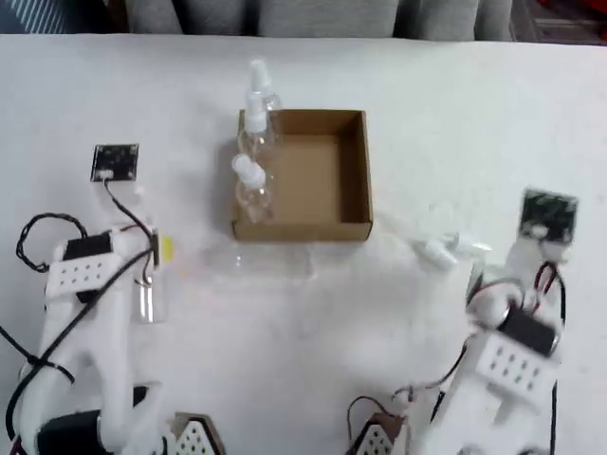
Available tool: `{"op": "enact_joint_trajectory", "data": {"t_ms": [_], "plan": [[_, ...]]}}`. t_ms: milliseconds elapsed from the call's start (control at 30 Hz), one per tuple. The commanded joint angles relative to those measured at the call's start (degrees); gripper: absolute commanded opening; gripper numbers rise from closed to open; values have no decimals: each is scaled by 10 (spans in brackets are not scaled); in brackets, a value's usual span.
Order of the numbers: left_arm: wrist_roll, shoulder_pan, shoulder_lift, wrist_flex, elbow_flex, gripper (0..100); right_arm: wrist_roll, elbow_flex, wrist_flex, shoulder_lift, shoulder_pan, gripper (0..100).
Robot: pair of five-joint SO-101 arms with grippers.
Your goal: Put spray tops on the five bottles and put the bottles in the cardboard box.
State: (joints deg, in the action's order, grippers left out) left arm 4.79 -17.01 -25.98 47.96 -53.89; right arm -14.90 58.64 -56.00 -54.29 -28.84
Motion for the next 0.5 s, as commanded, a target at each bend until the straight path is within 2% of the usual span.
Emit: {"op": "enact_joint_trajectory", "data": {"t_ms": [0,367,467], "plan": [[-3,-6,1,-20,32,20,80,-98,7,134,-2,15],[-2,-4,4,-21,32,20,335,-258,8,354,66,18],[-1,-4,4,-22,32,20,396,-288,7,400,85,77]]}}
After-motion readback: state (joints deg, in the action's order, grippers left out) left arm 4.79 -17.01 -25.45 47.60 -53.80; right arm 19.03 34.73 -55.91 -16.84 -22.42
